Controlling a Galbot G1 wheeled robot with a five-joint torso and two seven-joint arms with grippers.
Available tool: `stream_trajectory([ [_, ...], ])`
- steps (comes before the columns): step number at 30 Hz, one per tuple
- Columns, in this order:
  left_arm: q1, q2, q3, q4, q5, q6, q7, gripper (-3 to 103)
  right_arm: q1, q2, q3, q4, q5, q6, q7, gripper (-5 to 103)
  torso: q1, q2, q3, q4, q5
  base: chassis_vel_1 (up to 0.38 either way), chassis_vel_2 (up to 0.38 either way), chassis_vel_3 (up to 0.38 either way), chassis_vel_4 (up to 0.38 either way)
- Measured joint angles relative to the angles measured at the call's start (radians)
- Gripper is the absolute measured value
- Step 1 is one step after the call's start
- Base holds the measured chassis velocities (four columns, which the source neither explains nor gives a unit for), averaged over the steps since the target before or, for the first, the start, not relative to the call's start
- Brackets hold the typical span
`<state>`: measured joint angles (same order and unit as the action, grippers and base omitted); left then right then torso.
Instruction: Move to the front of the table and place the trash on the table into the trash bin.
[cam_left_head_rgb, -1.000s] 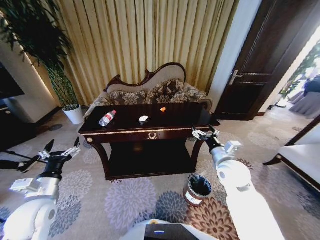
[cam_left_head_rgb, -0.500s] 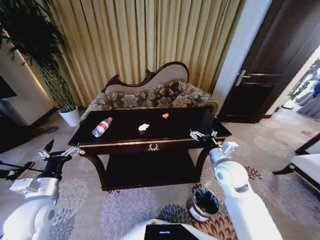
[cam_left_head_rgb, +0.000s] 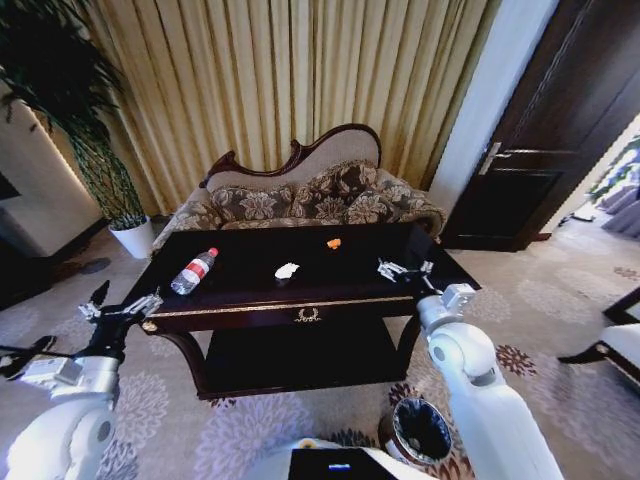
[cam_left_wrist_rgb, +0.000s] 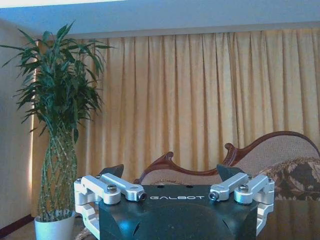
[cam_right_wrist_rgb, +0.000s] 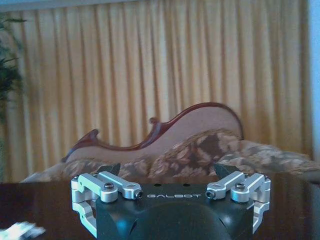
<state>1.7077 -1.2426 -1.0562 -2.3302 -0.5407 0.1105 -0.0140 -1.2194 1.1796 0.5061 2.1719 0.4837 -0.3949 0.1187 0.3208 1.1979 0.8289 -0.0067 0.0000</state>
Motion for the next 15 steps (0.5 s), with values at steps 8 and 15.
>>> stream_trajectory([
  [8,0.020,-0.033,-0.031,-0.012,0.001,0.002,-0.001,100,0.167,-0.057,-0.132,-0.130,0.026,-0.011,0.000,100,-0.001,0.000,0.000,0.0002,0.0003,0.000,0.000,0.000,0.000],
  [15,0.058,-0.083,-0.073,-0.032,0.015,-0.001,0.002,100,0.356,-0.099,-0.230,-0.302,0.080,-0.016,0.000,100,0.000,0.000,0.000,0.0003,0.0002,0.000,0.000,0.000,0.000],
])
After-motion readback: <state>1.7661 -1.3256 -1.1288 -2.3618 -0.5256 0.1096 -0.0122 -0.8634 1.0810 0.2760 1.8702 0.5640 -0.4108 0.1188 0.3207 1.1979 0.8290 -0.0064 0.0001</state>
